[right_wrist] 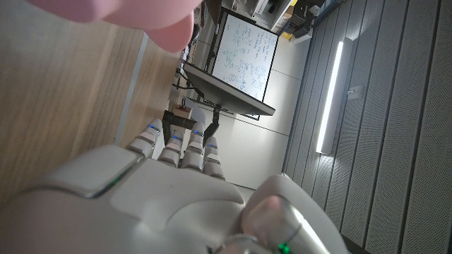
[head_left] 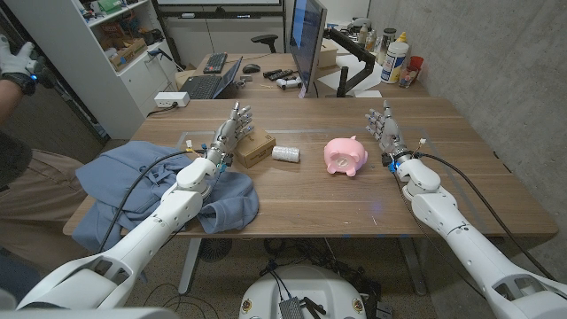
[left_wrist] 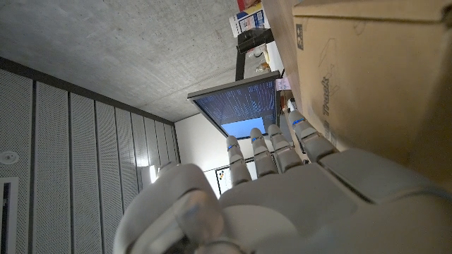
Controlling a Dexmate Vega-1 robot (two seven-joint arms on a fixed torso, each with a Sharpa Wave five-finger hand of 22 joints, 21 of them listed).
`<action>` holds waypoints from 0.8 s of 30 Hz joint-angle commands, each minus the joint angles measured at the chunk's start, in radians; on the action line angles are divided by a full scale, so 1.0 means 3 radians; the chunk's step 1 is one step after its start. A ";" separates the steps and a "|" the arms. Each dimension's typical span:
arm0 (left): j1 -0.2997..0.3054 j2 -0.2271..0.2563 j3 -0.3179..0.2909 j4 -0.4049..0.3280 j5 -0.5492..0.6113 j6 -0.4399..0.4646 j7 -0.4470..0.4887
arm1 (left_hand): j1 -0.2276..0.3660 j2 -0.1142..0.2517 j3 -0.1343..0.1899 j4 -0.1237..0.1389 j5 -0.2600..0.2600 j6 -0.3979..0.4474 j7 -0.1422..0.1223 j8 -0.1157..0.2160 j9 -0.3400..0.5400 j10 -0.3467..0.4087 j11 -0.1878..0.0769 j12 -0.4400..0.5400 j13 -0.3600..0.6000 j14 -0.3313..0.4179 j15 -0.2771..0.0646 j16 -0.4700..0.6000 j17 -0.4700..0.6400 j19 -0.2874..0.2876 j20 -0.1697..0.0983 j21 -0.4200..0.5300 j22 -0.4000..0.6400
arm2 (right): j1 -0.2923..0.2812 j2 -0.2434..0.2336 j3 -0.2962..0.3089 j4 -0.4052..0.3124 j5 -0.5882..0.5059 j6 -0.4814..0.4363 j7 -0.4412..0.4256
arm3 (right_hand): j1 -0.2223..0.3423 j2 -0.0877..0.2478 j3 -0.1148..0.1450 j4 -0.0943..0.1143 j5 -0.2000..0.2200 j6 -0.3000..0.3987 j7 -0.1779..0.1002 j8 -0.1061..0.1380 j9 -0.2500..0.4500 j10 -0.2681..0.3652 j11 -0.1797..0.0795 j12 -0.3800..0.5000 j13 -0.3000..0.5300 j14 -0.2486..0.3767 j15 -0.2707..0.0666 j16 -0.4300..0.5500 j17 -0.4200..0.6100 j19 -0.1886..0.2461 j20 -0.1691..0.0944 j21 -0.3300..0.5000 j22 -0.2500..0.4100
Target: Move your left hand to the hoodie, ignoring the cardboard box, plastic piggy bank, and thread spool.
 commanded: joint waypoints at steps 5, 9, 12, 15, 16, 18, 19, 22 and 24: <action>0.0122 0.0079 -0.0034 -0.0201 0.0023 -0.0019 0.0037 | 0.0038 -0.0002 -0.0019 0.0003 0.0021 0.0024 0.0017 0.0013 0.0007 0.0028 -0.0003 0.0015 0.0012 0.0012 0.0006 0.0014 0.0003 0.0015 0.0005 0.0022 0.0014 | -0.0025 0.0107 0.0100 0.0001 -0.0094 -0.0001 0.0077 | 0.0003 0.0104 0.0006 0.0022 0.0015 0.0025 -0.0007 0.0006 0.0011 0.0020 0.0009 0.0015 0.0009 -0.0003 0.0022 0.0020 0.0006 0.0001 0.0026 0.0021 0.0011; 0.0154 0.0106 -0.0042 -0.0261 0.0033 -0.0025 0.0039 | 0.0038 -0.0002 -0.0019 0.0004 0.0020 0.0025 0.0019 0.0013 0.0007 0.0029 -0.0001 0.0016 0.0012 -0.0005 0.0005 0.0008 0.0003 0.0005 0.0011 0.0018 0.0014 | -0.0033 0.0112 0.0109 -0.0014 -0.0102 -0.0013 0.0077 | 0.0003 0.0104 0.0006 0.0022 0.0015 0.0025 -0.0008 0.0005 0.0011 0.0019 0.0008 0.0015 0.0009 -0.0006 0.0019 0.0019 0.0006 0.0000 0.0026 0.0020 0.0011; 0.0183 0.0127 -0.0050 -0.0308 0.0046 -0.0027 0.0057 | 0.0038 -0.0002 -0.0019 0.0004 0.0020 0.0025 0.0018 0.0011 0.0007 0.0027 0.0001 0.0015 0.0012 -0.0021 0.0007 0.0003 0.0003 0.0000 0.0013 0.0016 0.0014 | -0.0038 0.0117 0.0115 -0.0022 -0.0109 -0.0016 0.0074 | 0.0003 0.0104 0.0006 0.0022 0.0015 0.0023 -0.0006 0.0004 0.0011 0.0021 0.0009 0.0016 0.0009 -0.0005 0.0020 0.0019 0.0006 0.0000 0.0026 0.0020 0.0011; 0.0217 0.0144 -0.0058 -0.0351 0.0056 -0.0034 0.0076 | 0.0038 -0.0002 -0.0019 0.0004 0.0019 0.0024 0.0017 0.0011 0.0007 0.0024 0.0000 0.0014 0.0012 -0.0026 0.0008 0.0002 0.0004 -0.0007 0.0012 0.0014 0.0014 | -0.0046 0.0122 0.0123 -0.0039 -0.0101 -0.0038 0.0069 | 0.0003 0.0104 0.0006 0.0022 0.0014 0.0024 -0.0007 0.0004 0.0011 0.0022 0.0006 0.0016 0.0009 -0.0006 0.0016 0.0019 0.0006 0.0000 0.0024 0.0020 0.0011; 0.0227 0.0151 -0.0060 -0.0365 0.0060 -0.0032 0.0079 | 0.0038 -0.0002 -0.0019 0.0004 0.0019 0.0023 0.0015 0.0010 0.0007 0.0026 -0.0005 0.0014 0.0012 -0.0027 0.0008 0.0003 0.0004 -0.0007 0.0012 0.0014 0.0014 | -0.0048 0.0121 0.0123 -0.0040 -0.0102 -0.0039 0.0074 | 0.0003 0.0104 0.0006 0.0022 0.0014 0.0024 -0.0007 0.0004 0.0011 0.0021 0.0005 0.0016 0.0009 -0.0005 0.0015 0.0019 0.0006 0.0000 0.0025 0.0020 0.0011; 0.0250 0.0162 -0.0068 -0.0393 0.0058 -0.0028 0.0089 | 0.0038 -0.0002 -0.0019 0.0004 0.0019 0.0024 0.0018 0.0010 0.0007 0.0027 -0.0002 0.0015 0.0012 -0.0031 0.0010 0.0002 0.0004 -0.0015 0.0015 0.0011 0.0014 | -0.0052 0.0123 0.0122 -0.0037 -0.0110 -0.0027 0.0077 | 0.0003 0.0104 0.0006 0.0023 0.0014 0.0024 -0.0009 0.0004 0.0011 0.0021 0.0005 0.0016 0.0009 -0.0005 0.0016 0.0019 0.0006 -0.0001 0.0025 0.0020 0.0011; 0.0258 0.0167 -0.0071 -0.0402 0.0056 -0.0029 0.0088 | 0.0038 -0.0002 -0.0019 0.0004 0.0019 0.0024 0.0017 0.0010 0.0007 0.0026 -0.0001 0.0014 0.0012 -0.0031 0.0010 0.0002 0.0004 -0.0018 0.0016 0.0010 0.0014 | -0.0053 0.0122 0.0122 -0.0036 -0.0112 -0.0025 0.0083 | 0.0003 0.0104 0.0007 0.0023 0.0014 0.0023 -0.0008 0.0003 0.0011 0.0022 0.0005 0.0016 0.0009 -0.0005 0.0016 0.0019 0.0006 -0.0001 0.0026 0.0020 0.0011; 0.0286 0.0181 -0.0084 -0.0435 0.0056 -0.0023 0.0108 | 0.0037 -0.0002 -0.0019 0.0005 0.0018 0.0025 0.0016 0.0009 0.0007 0.0031 0.0006 0.0016 0.0012 -0.0039 0.0012 0.0001 0.0004 -0.0021 0.0018 0.0009 0.0014 | -0.0057 0.0137 0.0128 -0.0032 -0.0110 -0.0020 0.0072 | 0.0003 0.0104 0.0007 0.0023 0.0014 0.0022 -0.0010 0.0003 0.0011 0.0023 0.0006 0.0016 0.0009 -0.0004 0.0019 0.0020 0.0006 -0.0001 0.0025 0.0020 0.0011; 0.0307 0.0197 -0.0094 -0.0472 0.0051 -0.0012 0.0116 | 0.0037 -0.0002 -0.0019 0.0005 0.0018 0.0026 0.0022 0.0009 0.0007 0.0024 -0.0006 0.0013 0.0012 -0.0045 0.0013 0.0000 0.0004 -0.0023 0.0015 0.0009 0.0014 | -0.0055 0.0144 0.0126 -0.0030 -0.0109 -0.0019 0.0074 | 0.0003 0.0104 0.0007 0.0023 0.0014 0.0023 -0.0010 0.0003 0.0011 0.0024 0.0005 0.0017 0.0009 -0.0002 0.0019 0.0020 0.0006 -0.0001 0.0025 0.0020 0.0011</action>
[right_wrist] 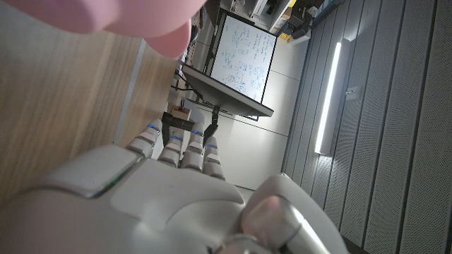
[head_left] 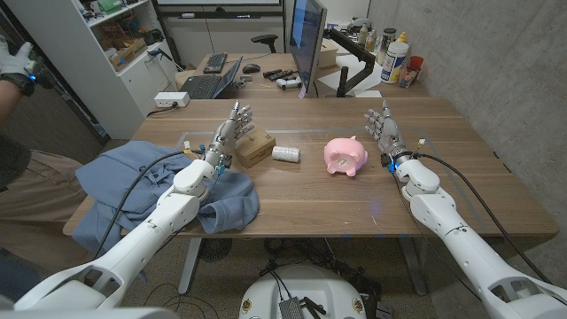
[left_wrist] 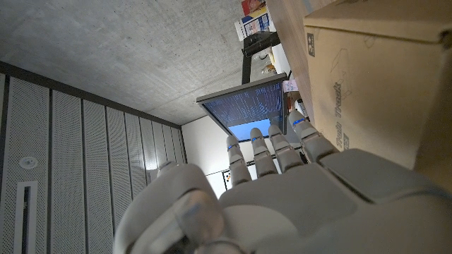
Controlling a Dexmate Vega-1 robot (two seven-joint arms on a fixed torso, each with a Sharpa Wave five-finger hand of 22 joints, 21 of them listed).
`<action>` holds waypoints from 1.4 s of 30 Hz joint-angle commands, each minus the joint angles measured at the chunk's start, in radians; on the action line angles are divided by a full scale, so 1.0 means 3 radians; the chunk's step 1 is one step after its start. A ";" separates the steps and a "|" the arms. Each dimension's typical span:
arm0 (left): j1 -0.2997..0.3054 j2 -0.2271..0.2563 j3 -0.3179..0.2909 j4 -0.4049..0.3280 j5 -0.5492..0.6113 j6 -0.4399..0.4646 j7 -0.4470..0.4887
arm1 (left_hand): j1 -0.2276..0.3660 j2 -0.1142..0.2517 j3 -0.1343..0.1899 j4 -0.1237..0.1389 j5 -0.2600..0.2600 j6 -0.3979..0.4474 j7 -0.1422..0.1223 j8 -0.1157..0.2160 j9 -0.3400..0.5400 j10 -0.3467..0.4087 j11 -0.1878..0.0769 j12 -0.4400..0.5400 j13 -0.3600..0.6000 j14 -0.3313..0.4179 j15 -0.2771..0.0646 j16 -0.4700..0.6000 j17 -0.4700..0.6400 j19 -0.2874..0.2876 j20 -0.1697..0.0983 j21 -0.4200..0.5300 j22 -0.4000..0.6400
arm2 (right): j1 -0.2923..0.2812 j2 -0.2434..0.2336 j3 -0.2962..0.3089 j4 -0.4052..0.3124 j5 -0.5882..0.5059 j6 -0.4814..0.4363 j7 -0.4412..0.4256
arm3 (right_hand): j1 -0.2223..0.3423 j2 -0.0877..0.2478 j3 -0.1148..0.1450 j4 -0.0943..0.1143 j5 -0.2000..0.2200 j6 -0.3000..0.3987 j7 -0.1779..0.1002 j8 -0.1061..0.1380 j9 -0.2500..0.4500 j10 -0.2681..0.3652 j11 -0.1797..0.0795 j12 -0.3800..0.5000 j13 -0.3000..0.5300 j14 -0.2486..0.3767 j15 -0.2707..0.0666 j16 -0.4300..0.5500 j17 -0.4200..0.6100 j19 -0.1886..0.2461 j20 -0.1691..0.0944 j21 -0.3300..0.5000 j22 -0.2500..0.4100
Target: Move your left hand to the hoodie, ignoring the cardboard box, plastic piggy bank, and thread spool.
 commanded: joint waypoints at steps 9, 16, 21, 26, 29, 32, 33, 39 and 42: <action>0.0217 0.0144 -0.0086 -0.0356 0.0036 -0.0003 0.0094 | 0.0036 -0.0003 -0.0019 0.0005 0.0017 0.0028 0.0023 0.0008 0.0007 0.0031 -0.0004 0.0015 0.0012 -0.0034 0.0026 0.0000 0.0004 -0.0013 0.0004 0.0010 0.0015 | -0.0032 0.0038 0.0025 -0.0019 -0.0016 -0.0003 -0.0009 | 0.0004 0.0104 0.0008 0.0023 0.0013 0.0023 -0.0006 0.0002 0.0011 0.0021 0.0004 0.0016 0.0010 -0.0005 0.0022 0.0019 0.0007 -0.0001 0.0025 0.0020 0.0011; 0.0286 0.0197 -0.0115 -0.0472 0.0034 0.0041 0.0123 | 0.0036 -0.0001 -0.0018 0.0005 0.0015 0.0041 0.0034 0.0012 0.0007 0.0036 0.0008 0.0017 0.0012 -0.0051 0.0038 -0.0003 0.0004 -0.0038 0.0007 0.0002 0.0015 | -0.0028 0.0039 0.0023 -0.0014 -0.0016 0.0010 0.0011 | 0.0004 0.0104 0.0009 0.0023 0.0012 0.0024 -0.0007 0.0002 0.0011 0.0021 0.0006 0.0016 0.0009 -0.0006 0.0022 0.0019 0.0007 0.0000 0.0022 0.0021 0.0011; 0.0350 0.0238 -0.0142 -0.0552 0.0047 0.0058 0.0160 | 0.0037 -0.0001 -0.0018 0.0006 0.0015 0.0045 0.0036 0.0012 0.0007 0.0035 0.0016 0.0016 0.0012 -0.0063 0.0042 -0.0004 0.0005 -0.0046 0.0010 0.0001 0.0015 | -0.0019 0.0040 0.0026 -0.0005 -0.0012 0.0020 0.0023 | 0.0004 0.0104 0.0009 0.0024 0.0012 0.0026 -0.0006 0.0002 0.0011 0.0023 0.0008 0.0017 0.0009 -0.0007 0.0021 0.0019 0.0007 -0.0001 0.0022 0.0020 0.0011; 0.0424 0.0306 -0.0170 -0.0662 0.0103 0.0071 0.0209 | 0.0037 -0.0001 -0.0017 0.0005 0.0014 0.0046 0.0037 0.0011 0.0007 0.0032 0.0007 0.0015 0.0012 -0.0068 0.0044 -0.0002 0.0005 -0.0048 0.0010 0.0002 0.0015 | -0.0023 0.0028 0.0038 -0.0003 -0.0003 0.0015 0.0033 | 0.0004 0.0105 0.0010 0.0024 0.0011 0.0025 -0.0006 0.0001 0.0011 0.0024 0.0009 0.0017 0.0009 -0.0006 0.0020 0.0019 0.0007 -0.0001 0.0022 0.0020 0.0011; 0.0464 0.0332 -0.0193 -0.0706 0.0098 0.0079 0.0218 | 0.0037 -0.0001 -0.0017 0.0005 0.0013 0.0046 0.0037 0.0010 0.0007 0.0028 0.0009 0.0013 0.0012 -0.0070 0.0045 -0.0001 0.0005 -0.0048 0.0010 0.0003 0.0015 | -0.0023 0.0022 0.0044 0.0006 0.0002 0.0027 0.0050 | 0.0004 0.0104 0.0010 0.0024 0.0011 0.0025 -0.0005 0.0001 0.0011 0.0025 0.0007 0.0018 0.0009 -0.0007 0.0020 0.0019 0.0007 -0.0001 0.0022 0.0020 0.0011; 0.0515 0.0352 -0.0225 -0.0774 0.0070 0.0062 0.0209 | 0.0037 -0.0001 -0.0017 0.0006 0.0013 0.0048 0.0039 0.0010 0.0007 0.0032 0.0015 0.0014 0.0012 -0.0069 0.0046 0.0001 0.0005 -0.0051 0.0012 0.0002 0.0015 | -0.0023 0.0018 0.0052 0.0009 0.0013 0.0024 0.0058 | 0.0004 0.0104 0.0010 0.0024 0.0011 0.0025 -0.0006 0.0001 0.0011 0.0026 0.0007 0.0018 0.0009 -0.0007 0.0019 0.0019 0.0007 -0.0004 0.0025 0.0019 0.0011; 0.0529 0.0362 -0.0233 -0.0798 0.0078 0.0054 0.0213 | 0.0036 -0.0001 -0.0017 0.0006 0.0012 0.0047 0.0038 0.0010 0.0007 0.0032 0.0009 0.0014 0.0012 -0.0070 0.0045 0.0001 0.0005 -0.0050 0.0011 0.0003 0.0015 | -0.0022 0.0018 0.0054 0.0017 0.0013 0.0036 0.0066 | 0.0004 0.0104 0.0010 0.0024 0.0011 0.0025 -0.0007 0.0001 0.0011 0.0026 0.0006 0.0018 0.0009 -0.0007 0.0020 0.0019 0.0007 -0.0003 0.0024 0.0020 0.0011; 0.0596 0.0423 -0.0268 -0.0919 0.0138 0.0063 0.0252 | 0.0036 -0.0002 -0.0017 0.0006 0.0011 0.0055 0.0033 0.0011 0.0007 0.0037 0.0007 0.0016 0.0012 -0.0075 0.0049 0.0002 0.0004 -0.0053 0.0013 0.0004 0.0015 | -0.0033 0.0011 0.0070 0.0026 0.0026 0.0052 0.0081 | 0.0004 0.0104 0.0011 0.0024 0.0010 0.0027 -0.0006 0.0001 0.0011 0.0028 0.0003 0.0019 0.0009 -0.0006 0.0020 0.0019 0.0007 -0.0002 0.0023 0.0020 0.0011; 0.0619 0.0444 -0.0281 -0.0953 0.0155 0.0078 0.0262 | 0.0035 -0.0002 -0.0017 0.0006 0.0010 0.0055 0.0034 0.0011 0.0007 0.0038 0.0007 0.0016 0.0012 -0.0084 0.0057 0.0000 0.0004 -0.0053 0.0013 0.0004 0.0015 | -0.0041 0.0008 0.0080 0.0020 0.0034 0.0046 0.0075 | 0.0004 0.0104 0.0011 0.0024 0.0010 0.0026 -0.0005 0.0001 0.0011 0.0028 0.0002 0.0019 0.0009 -0.0005 0.0021 0.0020 0.0007 -0.0002 0.0023 0.0020 0.0011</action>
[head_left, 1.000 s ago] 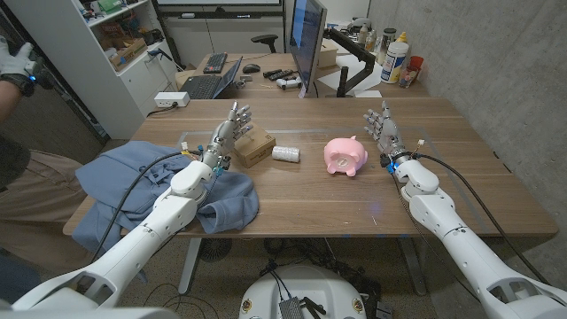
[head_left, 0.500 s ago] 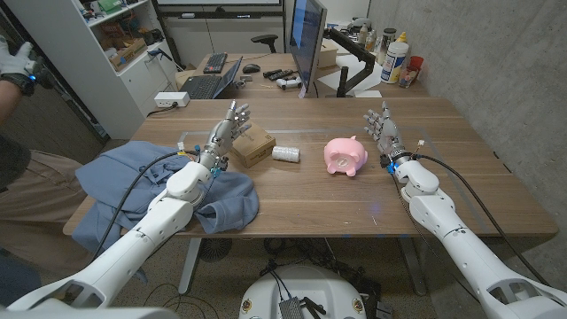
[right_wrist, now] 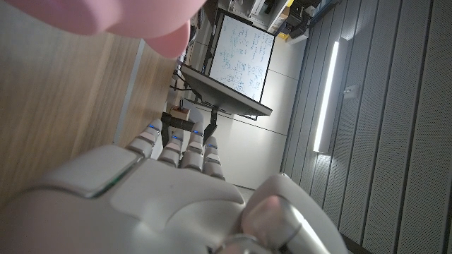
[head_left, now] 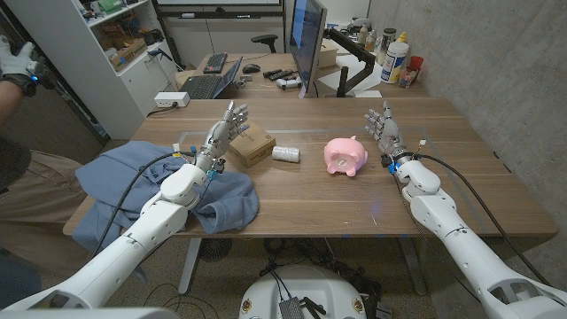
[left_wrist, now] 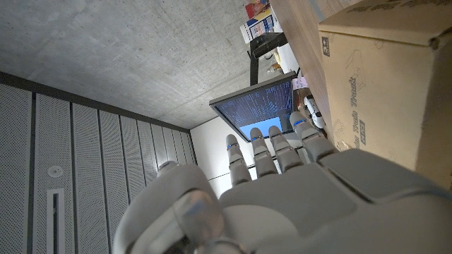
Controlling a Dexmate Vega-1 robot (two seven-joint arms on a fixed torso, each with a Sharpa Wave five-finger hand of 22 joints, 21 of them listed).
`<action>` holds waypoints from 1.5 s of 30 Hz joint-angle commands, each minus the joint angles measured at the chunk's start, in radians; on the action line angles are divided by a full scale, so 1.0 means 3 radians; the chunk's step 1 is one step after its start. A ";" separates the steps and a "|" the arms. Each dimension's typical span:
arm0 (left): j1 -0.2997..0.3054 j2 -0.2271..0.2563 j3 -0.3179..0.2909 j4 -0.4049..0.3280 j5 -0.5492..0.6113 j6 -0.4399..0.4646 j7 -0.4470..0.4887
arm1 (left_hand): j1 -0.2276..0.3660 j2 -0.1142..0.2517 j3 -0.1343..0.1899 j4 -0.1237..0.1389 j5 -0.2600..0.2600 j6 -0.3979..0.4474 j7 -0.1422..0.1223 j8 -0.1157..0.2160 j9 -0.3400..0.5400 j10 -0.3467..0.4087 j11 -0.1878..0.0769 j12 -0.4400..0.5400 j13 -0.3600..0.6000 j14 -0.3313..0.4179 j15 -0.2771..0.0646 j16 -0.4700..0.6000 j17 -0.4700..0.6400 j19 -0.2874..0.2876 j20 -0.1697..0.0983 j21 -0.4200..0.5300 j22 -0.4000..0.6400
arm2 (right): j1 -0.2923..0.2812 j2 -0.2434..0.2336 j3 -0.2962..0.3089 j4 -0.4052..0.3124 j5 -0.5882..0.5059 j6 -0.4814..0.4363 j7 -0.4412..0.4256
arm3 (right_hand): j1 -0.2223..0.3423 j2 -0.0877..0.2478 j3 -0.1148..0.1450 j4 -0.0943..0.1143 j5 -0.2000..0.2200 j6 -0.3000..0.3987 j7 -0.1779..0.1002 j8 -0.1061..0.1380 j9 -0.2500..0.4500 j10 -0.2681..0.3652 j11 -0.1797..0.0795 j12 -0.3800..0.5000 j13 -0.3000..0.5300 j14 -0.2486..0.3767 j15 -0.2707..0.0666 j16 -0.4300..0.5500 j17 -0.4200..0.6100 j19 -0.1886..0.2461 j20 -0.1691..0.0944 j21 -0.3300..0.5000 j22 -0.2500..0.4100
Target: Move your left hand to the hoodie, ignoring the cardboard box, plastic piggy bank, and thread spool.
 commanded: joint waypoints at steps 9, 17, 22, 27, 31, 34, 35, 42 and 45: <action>0.0230 0.0178 -0.0115 -0.0315 0.0199 0.0085 0.0173 | 0.0034 -0.0003 -0.0018 0.0007 0.0009 0.0020 -0.0002 0.0010 0.0007 0.0029 -0.0007 0.0017 0.0012 -0.0032 -0.0006 0.0001 0.0005 -0.0019 0.0012 0.0006 0.0016 | -0.0026 -0.0034 0.0051 -0.0012 0.0037 0.0017 0.0014 | 0.0005 0.0104 0.0011 0.0025 0.0009 0.0028 -0.0007 0.0001 0.0012 0.0026 0.0006 0.0018 0.0010 -0.0004 0.0023 0.0020 0.0007 -0.0001 0.0024 0.0021 0.0012; 0.0369 0.0285 -0.0198 -0.0465 0.0281 0.0115 0.0233 | 0.0033 -0.0003 -0.0018 0.0007 0.0007 0.0018 -0.0002 0.0008 0.0007 0.0027 -0.0005 0.0016 0.0012 -0.0040 -0.0005 0.0000 0.0005 -0.0022 0.0007 0.0006 0.0015 | -0.0024 -0.0031 0.0050 -0.0002 0.0042 0.0025 0.0020 | 0.0005 0.0104 0.0012 0.0025 0.0009 0.0028 -0.0005 0.0001 0.0011 0.0024 0.0007 0.0017 0.0010 -0.0009 0.0022 0.0019 0.0007 0.0000 0.0027 0.0021 0.0012; 0.0451 0.0317 -0.0258 -0.0545 0.0318 0.0111 0.0274 | 0.0032 -0.0004 -0.0018 0.0007 0.0006 0.0017 -0.0003 0.0007 0.0007 0.0029 0.0000 0.0016 0.0012 -0.0047 -0.0004 0.0000 0.0005 -0.0026 0.0007 0.0006 0.0015 | -0.0026 -0.0029 0.0049 -0.0001 0.0047 0.0021 0.0021 | 0.0005 0.0104 0.0012 0.0025 0.0009 0.0029 -0.0008 0.0001 0.0011 0.0023 0.0002 0.0017 0.0010 -0.0007 0.0021 0.0019 0.0007 -0.0004 0.0027 0.0019 0.0012; 0.0514 0.0332 -0.0298 -0.0614 0.0391 0.0117 0.0330 | 0.0032 -0.0005 -0.0018 0.0008 0.0006 0.0024 0.0001 0.0009 0.0007 0.0037 0.0001 0.0019 0.0012 -0.0049 -0.0006 0.0001 0.0005 -0.0025 0.0009 0.0007 0.0015 | -0.0028 -0.0028 0.0049 0.0002 0.0040 0.0034 0.0021 | 0.0006 0.0104 0.0013 0.0025 0.0008 0.0031 -0.0008 0.0001 0.0011 0.0022 0.0003 0.0017 0.0010 -0.0008 0.0020 0.0019 0.0007 -0.0004 0.0027 0.0019 0.0012; 0.0544 0.0322 -0.0315 -0.0643 0.0435 0.0107 0.0351 | 0.0031 -0.0005 -0.0019 0.0008 0.0005 0.0030 0.0000 0.0010 0.0008 0.0035 0.0001 0.0018 0.0012 -0.0051 -0.0007 0.0002 0.0004 -0.0028 0.0010 0.0007 0.0015 | -0.0038 -0.0031 0.0050 -0.0007 0.0040 0.0027 0.0014 | 0.0006 0.0104 0.0014 0.0025 0.0008 0.0035 -0.0009 0.0002 0.0011 0.0026 0.0007 0.0018 0.0010 -0.0007 0.0023 0.0020 0.0007 -0.0007 0.0031 0.0018 0.0012; 0.0574 0.0314 -0.0334 -0.0670 0.0462 0.0097 0.0370 | 0.0031 -0.0005 -0.0019 0.0008 0.0004 0.0031 -0.0001 0.0010 0.0008 0.0034 -0.0003 0.0017 0.0012 -0.0055 -0.0001 0.0002 0.0004 -0.0028 0.0011 0.0008 0.0015 | -0.0048 -0.0039 0.0048 -0.0015 0.0039 0.0021 0.0018 | 0.0006 0.0104 0.0014 0.0025 0.0007 0.0037 -0.0008 0.0003 0.0011 0.0025 0.0008 0.0018 0.0010 -0.0007 0.0022 0.0020 0.0007 -0.0006 0.0029 0.0019 0.0012; 0.0586 0.0316 -0.0342 -0.0683 0.0485 0.0095 0.0384 | 0.0031 -0.0006 -0.0019 0.0008 0.0004 0.0032 0.0003 0.0010 0.0008 0.0036 -0.0002 0.0018 0.0012 -0.0059 0.0002 0.0001 0.0004 -0.0029 0.0011 0.0008 0.0015 | -0.0053 -0.0040 0.0049 -0.0020 0.0043 0.0017 0.0017 | 0.0006 0.0104 0.0014 0.0025 0.0007 0.0038 -0.0008 0.0003 0.0011 0.0025 0.0005 0.0018 0.0010 -0.0007 0.0023 0.0020 0.0007 -0.0007 0.0029 0.0019 0.0012; 0.0662 0.0323 -0.0394 -0.0762 0.0542 0.0092 0.0399 | 0.0030 -0.0006 -0.0019 0.0008 0.0002 0.0036 0.0002 0.0011 0.0008 0.0037 -0.0005 0.0018 0.0012 -0.0072 0.0009 -0.0001 0.0004 -0.0030 0.0010 0.0008 0.0015 | -0.0070 -0.0045 0.0055 -0.0027 0.0040 0.0018 0.0005 | 0.0006 0.0104 0.0015 0.0025 0.0007 0.0037 -0.0005 0.0002 0.0011 0.0026 0.0004 0.0018 0.0010 -0.0009 0.0027 0.0019 0.0007 -0.0007 0.0028 0.0019 0.0012; 0.0699 0.0313 -0.0420 -0.0791 0.0553 0.0099 0.0421 | 0.0030 -0.0006 -0.0019 0.0008 0.0002 0.0035 0.0003 0.0010 0.0008 0.0039 -0.0001 0.0018 0.0012 -0.0072 0.0007 0.0000 0.0004 -0.0035 0.0011 0.0007 0.0015 | -0.0071 -0.0042 0.0057 -0.0024 0.0044 0.0022 0.0004 | 0.0006 0.0104 0.0015 0.0025 0.0006 0.0038 -0.0005 0.0002 0.0011 0.0025 0.0004 0.0018 0.0010 -0.0008 0.0026 0.0019 0.0007 -0.0006 0.0026 0.0019 0.0012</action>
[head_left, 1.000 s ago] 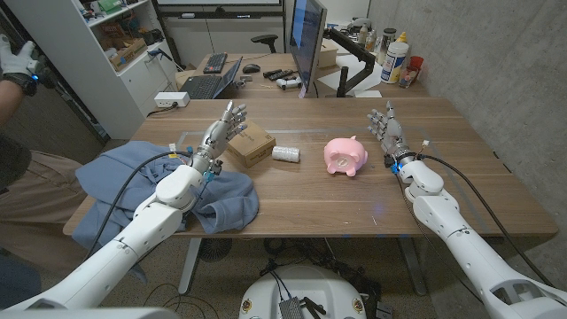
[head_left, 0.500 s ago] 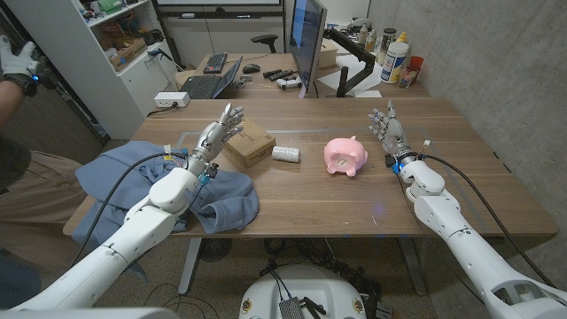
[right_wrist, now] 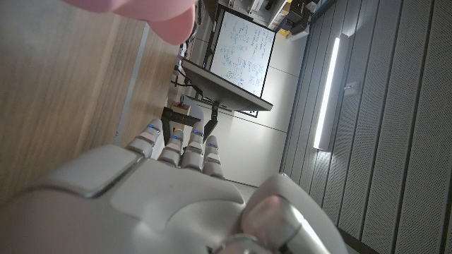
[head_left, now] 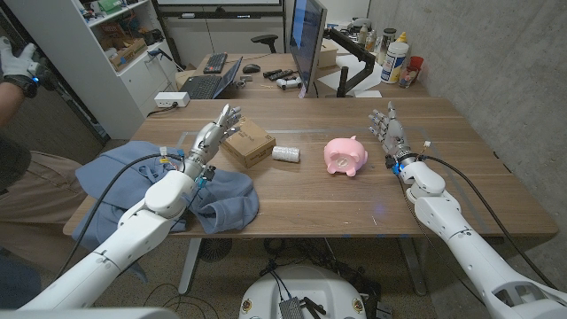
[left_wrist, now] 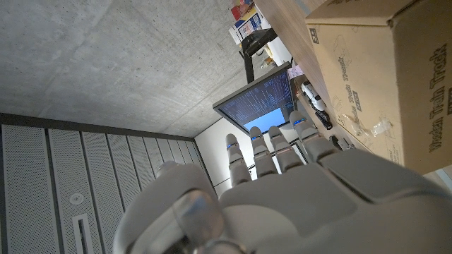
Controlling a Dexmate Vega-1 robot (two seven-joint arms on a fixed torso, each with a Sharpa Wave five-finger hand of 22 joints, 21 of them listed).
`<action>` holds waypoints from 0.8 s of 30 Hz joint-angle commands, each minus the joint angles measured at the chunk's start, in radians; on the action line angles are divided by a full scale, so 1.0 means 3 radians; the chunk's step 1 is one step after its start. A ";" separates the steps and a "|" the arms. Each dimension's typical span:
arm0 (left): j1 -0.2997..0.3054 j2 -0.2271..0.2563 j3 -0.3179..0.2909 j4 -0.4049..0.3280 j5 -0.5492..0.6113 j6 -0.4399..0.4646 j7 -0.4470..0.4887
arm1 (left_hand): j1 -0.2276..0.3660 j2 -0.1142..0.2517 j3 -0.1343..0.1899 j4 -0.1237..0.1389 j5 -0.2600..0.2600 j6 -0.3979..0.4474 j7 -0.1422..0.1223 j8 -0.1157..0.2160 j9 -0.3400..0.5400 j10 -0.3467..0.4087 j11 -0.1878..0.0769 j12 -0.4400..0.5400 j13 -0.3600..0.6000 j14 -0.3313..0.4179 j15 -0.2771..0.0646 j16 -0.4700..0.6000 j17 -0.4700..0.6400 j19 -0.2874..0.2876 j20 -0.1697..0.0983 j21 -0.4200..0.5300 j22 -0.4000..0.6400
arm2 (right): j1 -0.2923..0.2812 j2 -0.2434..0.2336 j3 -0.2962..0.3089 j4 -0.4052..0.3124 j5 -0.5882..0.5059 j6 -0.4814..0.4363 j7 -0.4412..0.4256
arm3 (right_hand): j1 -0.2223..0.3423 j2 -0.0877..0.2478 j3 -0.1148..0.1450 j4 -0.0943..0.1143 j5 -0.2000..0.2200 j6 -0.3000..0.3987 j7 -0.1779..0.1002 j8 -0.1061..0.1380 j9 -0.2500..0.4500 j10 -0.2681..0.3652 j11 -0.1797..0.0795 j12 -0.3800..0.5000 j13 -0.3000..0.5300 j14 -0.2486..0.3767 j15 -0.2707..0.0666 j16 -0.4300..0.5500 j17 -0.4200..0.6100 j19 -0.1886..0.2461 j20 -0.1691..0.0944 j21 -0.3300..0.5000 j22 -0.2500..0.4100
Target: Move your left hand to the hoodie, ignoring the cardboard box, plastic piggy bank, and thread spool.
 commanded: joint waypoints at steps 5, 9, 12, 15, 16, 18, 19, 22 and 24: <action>0.0181 -0.0007 -0.0126 -0.0164 0.0178 -0.0004 0.0117 | 0.0030 -0.0006 -0.0019 0.0008 0.0001 0.0036 0.0000 0.0009 0.0008 0.0026 -0.0011 0.0018 0.0012 -0.0027 0.0010 0.0001 0.0012 -0.0027 0.0000 0.0007 0.0015 | -0.0015 -0.0003 -0.0003 0.0005 -0.0007 0.0018 0.0002 | 0.0006 0.0104 0.0016 0.0026 0.0006 0.0026 0.0003 0.0001 0.0012 0.0025 0.0004 0.0018 0.0010 -0.0010 0.0026 0.0019 0.0008 -0.0009 0.0029 0.0018 0.0012; 0.0231 -0.0019 -0.0163 -0.0204 0.0223 0.0001 0.0155 | 0.0030 -0.0006 -0.0018 0.0008 0.0000 0.0041 -0.0002 0.0010 0.0008 0.0027 -0.0016 0.0018 0.0012 -0.0030 0.0013 0.0001 0.0012 -0.0030 0.0003 0.0006 0.0015 | -0.0018 0.0002 -0.0003 -0.0008 0.0000 -0.0003 -0.0013 | 0.0006 0.0104 0.0016 0.0026 0.0005 0.0028 0.0004 0.0002 0.0012 0.0025 0.0003 0.0018 0.0010 -0.0009 0.0027 0.0019 0.0008 -0.0008 0.0029 0.0018 0.0012; 0.0292 -0.0021 -0.0193 -0.0262 0.0292 0.0034 0.0216 | 0.0031 -0.0006 -0.0018 0.0008 -0.0001 0.0042 -0.0001 0.0010 0.0008 0.0025 -0.0019 0.0017 0.0012 -0.0033 0.0010 0.0002 0.0012 -0.0031 0.0003 0.0007 0.0015 | -0.0016 0.0006 -0.0003 -0.0005 0.0004 -0.0009 -0.0017 | 0.0006 0.0104 0.0016 0.0026 0.0005 0.0029 0.0003 0.0002 0.0012 0.0025 0.0003 0.0018 0.0010 -0.0010 0.0027 0.0019 0.0008 -0.0010 0.0030 0.0018 0.0012; 0.0328 -0.0059 -0.0216 -0.0258 0.0208 -0.0011 0.0158 | 0.0032 -0.0006 -0.0017 0.0007 -0.0001 0.0042 -0.0002 0.0009 0.0008 0.0028 -0.0018 0.0018 0.0012 -0.0033 0.0012 0.0003 0.0012 -0.0034 0.0004 0.0006 0.0015 | -0.0008 0.0010 -0.0009 0.0014 0.0000 -0.0006 -0.0010 | 0.0006 0.0104 0.0017 0.0026 0.0005 0.0027 0.0006 0.0001 0.0012 0.0026 0.0002 0.0018 0.0010 -0.0010 0.0027 0.0019 0.0008 -0.0009 0.0029 0.0018 0.0012; 0.0343 -0.0056 -0.0227 -0.0272 0.0215 -0.0006 0.0162 | 0.0032 -0.0006 -0.0017 0.0007 -0.0001 0.0043 -0.0003 0.0009 0.0008 0.0027 -0.0015 0.0017 0.0012 -0.0033 0.0013 0.0004 0.0012 -0.0035 0.0005 0.0006 0.0015 | -0.0004 0.0009 -0.0013 0.0027 -0.0006 0.0008 0.0000 | 0.0005 0.0104 0.0017 0.0027 0.0004 0.0027 0.0005 0.0001 0.0012 0.0027 0.0005 0.0019 0.0010 -0.0010 0.0027 0.0019 0.0008 -0.0009 0.0029 0.0019 0.0012; 0.0376 -0.0052 -0.0252 -0.0303 0.0250 -0.0001 0.0184 | 0.0032 -0.0006 -0.0017 0.0007 -0.0001 0.0043 -0.0002 0.0009 0.0008 0.0027 -0.0017 0.0017 0.0012 -0.0034 0.0013 0.0004 0.0012 -0.0035 0.0005 0.0007 0.0015 | 0.0000 0.0013 -0.0017 0.0034 -0.0003 0.0002 0.0006 | 0.0005 0.0104 0.0017 0.0027 0.0004 0.0028 0.0005 0.0001 0.0012 0.0029 0.0007 0.0020 0.0010 -0.0010 0.0027 0.0019 0.0008 -0.0009 0.0029 0.0019 0.0012; 0.0393 -0.0059 -0.0265 -0.0314 0.0249 -0.0007 0.0188 | 0.0032 -0.0006 -0.0017 0.0007 -0.0001 0.0044 -0.0001 0.0010 0.0008 0.0029 -0.0019 0.0018 0.0012 -0.0035 0.0012 0.0004 0.0012 -0.0035 0.0004 0.0007 0.0015 | 0.0001 0.0015 -0.0020 0.0038 -0.0005 0.0001 0.0008 | 0.0005 0.0104 0.0017 0.0027 0.0004 0.0027 0.0003 0.0001 0.0012 0.0027 0.0006 0.0019 0.0010 -0.0010 0.0028 0.0020 0.0008 -0.0008 0.0029 0.0019 0.0012; 0.0446 -0.0068 -0.0309 -0.0356 0.0272 -0.0015 0.0208 | 0.0033 -0.0006 -0.0017 0.0006 -0.0002 0.0045 -0.0003 0.0009 0.0008 0.0029 -0.0020 0.0017 0.0012 -0.0037 0.0014 0.0004 0.0012 -0.0038 0.0005 0.0006 0.0015 | 0.0005 0.0024 -0.0020 0.0049 0.0001 -0.0002 0.0009 | 0.0005 0.0104 0.0017 0.0027 0.0004 0.0028 0.0004 0.0001 0.0012 0.0026 0.0006 0.0019 0.0010 -0.0010 0.0027 0.0019 0.0008 -0.0008 0.0029 0.0019 0.0012; 0.0475 -0.0062 -0.0338 -0.0387 0.0280 -0.0005 0.0204 | 0.0033 -0.0006 -0.0016 0.0006 -0.0002 0.0047 -0.0001 0.0010 0.0008 0.0029 -0.0016 0.0017 0.0012 -0.0038 0.0017 0.0004 0.0012 -0.0038 0.0005 0.0006 0.0015 | 0.0008 0.0032 -0.0021 0.0065 -0.0004 0.0010 0.0006 | 0.0005 0.0104 0.0017 0.0027 0.0004 0.0028 0.0005 0.0001 0.0012 0.0027 0.0005 0.0019 0.0010 -0.0010 0.0028 0.0019 0.0008 -0.0008 0.0028 0.0019 0.0012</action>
